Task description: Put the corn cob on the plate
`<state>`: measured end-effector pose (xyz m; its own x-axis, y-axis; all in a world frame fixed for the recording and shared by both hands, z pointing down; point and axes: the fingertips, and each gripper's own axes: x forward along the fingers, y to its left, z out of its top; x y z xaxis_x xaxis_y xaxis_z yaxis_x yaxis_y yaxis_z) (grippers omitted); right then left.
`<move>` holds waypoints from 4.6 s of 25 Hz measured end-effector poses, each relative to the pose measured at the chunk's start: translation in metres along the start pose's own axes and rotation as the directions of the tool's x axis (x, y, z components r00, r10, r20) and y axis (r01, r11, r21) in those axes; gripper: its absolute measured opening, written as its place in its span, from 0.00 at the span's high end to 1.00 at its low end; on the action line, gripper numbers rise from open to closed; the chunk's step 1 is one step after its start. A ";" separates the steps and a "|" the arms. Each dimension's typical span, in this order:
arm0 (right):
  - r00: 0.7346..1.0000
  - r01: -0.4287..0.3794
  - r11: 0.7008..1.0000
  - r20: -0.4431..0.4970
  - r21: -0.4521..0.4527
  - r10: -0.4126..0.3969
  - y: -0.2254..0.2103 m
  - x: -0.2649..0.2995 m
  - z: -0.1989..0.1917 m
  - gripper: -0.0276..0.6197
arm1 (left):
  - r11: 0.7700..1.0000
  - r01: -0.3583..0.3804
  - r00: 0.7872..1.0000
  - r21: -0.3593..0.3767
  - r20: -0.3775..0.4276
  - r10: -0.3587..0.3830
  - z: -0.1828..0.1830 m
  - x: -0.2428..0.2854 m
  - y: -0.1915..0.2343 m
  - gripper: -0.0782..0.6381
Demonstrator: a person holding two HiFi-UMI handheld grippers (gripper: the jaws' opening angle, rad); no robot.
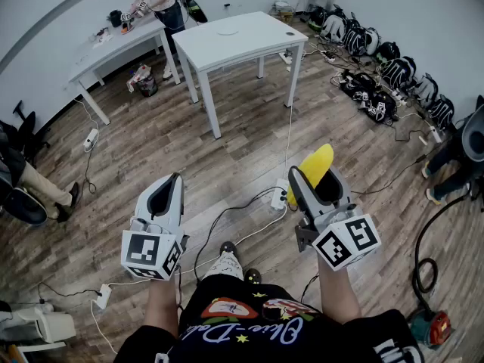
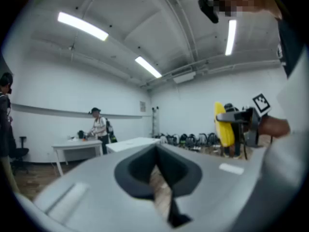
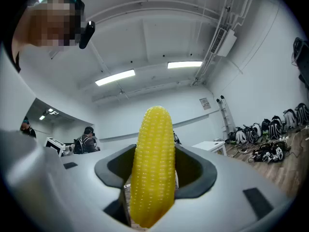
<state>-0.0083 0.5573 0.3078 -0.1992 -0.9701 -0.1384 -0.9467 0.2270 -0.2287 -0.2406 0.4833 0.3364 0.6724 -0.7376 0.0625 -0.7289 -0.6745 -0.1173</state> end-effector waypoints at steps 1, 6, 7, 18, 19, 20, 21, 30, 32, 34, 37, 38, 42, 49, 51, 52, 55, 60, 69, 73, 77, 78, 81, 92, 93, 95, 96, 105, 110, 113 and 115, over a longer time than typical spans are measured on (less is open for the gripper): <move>1.000 0.000 1.000 -0.002 0.003 0.000 -0.003 0.006 -0.002 0.57 | 1.000 -0.002 1.000 0.000 0.001 0.002 -0.001 0.006 0.004 0.89; 1.000 -0.003 1.000 -0.022 -0.002 0.003 -0.023 0.042 -0.014 0.57 | 1.000 -0.002 1.000 -0.010 0.004 0.002 -0.011 0.048 0.024 0.89; 1.000 -0.003 1.000 -0.024 -0.007 0.003 -0.028 0.053 -0.015 0.57 | 1.000 0.000 1.000 -0.014 0.008 0.000 -0.013 0.060 0.029 0.89; 1.000 -0.001 0.998 -0.001 -0.064 0.001 -0.098 0.255 -0.008 0.57 | 0.998 0.063 0.997 -0.029 0.042 -0.062 -0.015 0.244 0.132 0.89; 1.000 0.005 0.998 0.004 -0.056 -0.005 -0.103 0.274 -0.009 0.57 | 0.996 0.075 0.996 -0.040 0.053 -0.072 -0.012 0.261 0.144 0.89; 1.000 0.011 0.999 0.008 -0.050 -0.010 -0.107 0.291 -0.010 0.57 | 0.995 0.085 0.995 -0.046 0.065 -0.082 -0.009 0.277 0.155 0.89; 1.000 0.014 0.999 0.010 -0.047 -0.013 -0.110 0.305 -0.011 0.57 | 0.995 0.090 0.994 -0.046 0.073 -0.087 -0.008 0.291 0.166 0.89; 0.998 0.038 0.999 -0.051 -0.039 -0.039 -0.176 0.420 -0.026 0.57 | 0.992 0.107 0.993 -0.065 0.057 -0.104 -0.024 0.411 0.223 0.89; 0.998 0.036 0.999 -0.041 -0.040 -0.037 -0.197 0.452 -0.026 0.57 | 0.994 0.097 0.993 -0.046 0.067 -0.094 -0.023 0.442 0.241 0.89; 0.999 0.027 0.999 -0.025 -0.034 -0.027 -0.218 0.493 -0.024 0.57 | 0.997 0.072 0.994 -0.019 0.085 -0.070 -0.016 0.477 0.268 0.89; 1.000 -0.004 1.000 -0.008 -0.028 0.003 -0.245 0.561 -0.022 0.57 | 0.999 0.033 0.994 0.006 0.104 -0.033 -0.007 0.535 0.312 0.89; 1.000 -0.015 0.999 -0.006 -0.035 0.015 -0.255 0.585 -0.020 0.57 | 1.000 0.021 0.994 0.020 0.109 -0.023 -0.006 0.558 0.324 0.89; 0.999 -0.052 0.997 -0.011 -0.051 0.051 -0.308 0.670 -0.011 0.57 | 0.999 0.002 0.993 0.045 0.115 -0.007 0.003 0.651 0.351 0.89; 0.990 -0.100 0.995 -0.106 -0.025 0.096 -0.376 0.771 -0.041 0.57 | 0.999 0.001 0.993 0.038 0.114 -0.006 0.007 0.759 0.373 0.89; 0.983 -0.115 0.993 -0.145 -0.024 0.110 -0.389 0.802 -0.055 0.57 | 1.000 0.014 0.995 0.025 0.100 -0.016 0.000 0.786 0.387 0.89; 0.980 -0.121 0.992 -0.165 -0.033 0.114 -0.397 0.820 -0.061 0.57 | 1.000 0.022 0.995 0.017 0.096 -0.023 -0.004 0.801 0.394 0.89; 0.965 -0.135 0.989 -0.232 -0.059 0.118 -0.423 0.882 -0.079 0.57 | 0.999 0.038 0.996 0.004 0.086 -0.038 -0.016 0.850 0.420 0.89; 0.920 -0.154 0.981 -0.378 -0.115 0.101 -0.469 0.989 -0.117 0.57 | 0.999 0.048 0.996 -0.014 0.077 -0.046 -0.026 0.929 0.464 0.89; 0.766 -0.210 0.969 -0.638 -0.128 0.082 -0.529 1.121 -0.209 0.57 | 0.995 0.053 0.998 -0.089 0.025 -0.051 -0.053 1.017 0.521 0.89; 0.631 -0.264 0.957 -0.772 -0.120 0.078 -0.545 1.151 -0.262 0.57 | 0.993 0.009 1.000 -0.116 -0.010 -0.010 -0.070 1.027 0.546 0.89; 0.475 -0.302 0.950 -0.877 -0.083 0.074 -0.554 1.172 -0.303 0.57 | 0.987 -0.022 0.999 -0.157 -0.027 0.018 -0.080 1.032 0.567 0.89; 0.456 -0.300 0.951 -0.887 -0.078 0.071 -0.555 1.177 -0.309 0.57 | 0.986 -0.030 0.999 -0.166 -0.027 0.026 -0.081 1.033 0.571 0.89; 0.427 -0.289 0.955 -0.902 -0.067 0.066 -0.556 1.187 -0.325 0.57 | 0.985 -0.051 0.998 -0.168 -0.030 0.046 -0.084 1.034 0.582 0.89; 0.440 -0.253 0.960 -0.898 -0.121 0.003 -0.559 1.199 -0.348 0.56 | 0.982 -0.075 0.996 -0.172 -0.053 0.067 -0.090 1.032 0.600 0.89; 0.459 -0.254 0.959 -0.888 -0.124 0.006 -0.558 1.201 -0.345 0.56 | 0.982 -0.067 0.997 -0.179 -0.048 0.059 -0.090 1.032 0.599 0.89; 0.502 -0.257 0.956 -0.865 -0.142 0.006 -0.556 1.202 -0.334 0.56 | 0.983 -0.053 0.998 -0.178 -0.042 0.046 -0.088 1.030 0.593 0.89; 0.532 -0.255 0.954 -0.847 -0.158 0.002 -0.555 1.201 -0.325 0.56 | 0.984 -0.048 0.998 -0.169 -0.040 0.042 -0.086 1.029 0.591 0.89; 0.855 -0.093 0.990 -0.518 -0.106 0.025 -0.526 1.110 -0.203 0.59 | 0.995 0.016 1.000 -0.097 0.009 -0.015 -0.058 0.999 0.543 0.89; 0.928 -0.037 0.994 -0.373 -0.104 -0.004 -0.502 1.022 -0.153 0.91 | 0.995 0.056 0.997 -0.082 0.055 -0.052 -0.035 0.959 0.502 0.89; 0.951 -0.033 0.997 -0.309 -0.071 0.009 -0.480 0.973 -0.133 0.91 | 0.996 0.067 0.996 -0.060 0.065 -0.063 -0.026 0.927 0.477 0.89; 0.960 -0.038 0.998 -0.281 -0.055 0.021 -0.466 0.944 -0.125 0.91 | 0.996 0.071 0.995 -0.059 0.068 -0.067 -0.023 0.906 0.461 0.89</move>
<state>0.2128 -0.4747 0.4043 -0.2819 -0.9502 0.1331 -0.9510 0.2584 -0.1700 0.0292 -0.4968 0.3615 0.7271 -0.6865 0.0031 -0.6854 -0.7262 -0.0535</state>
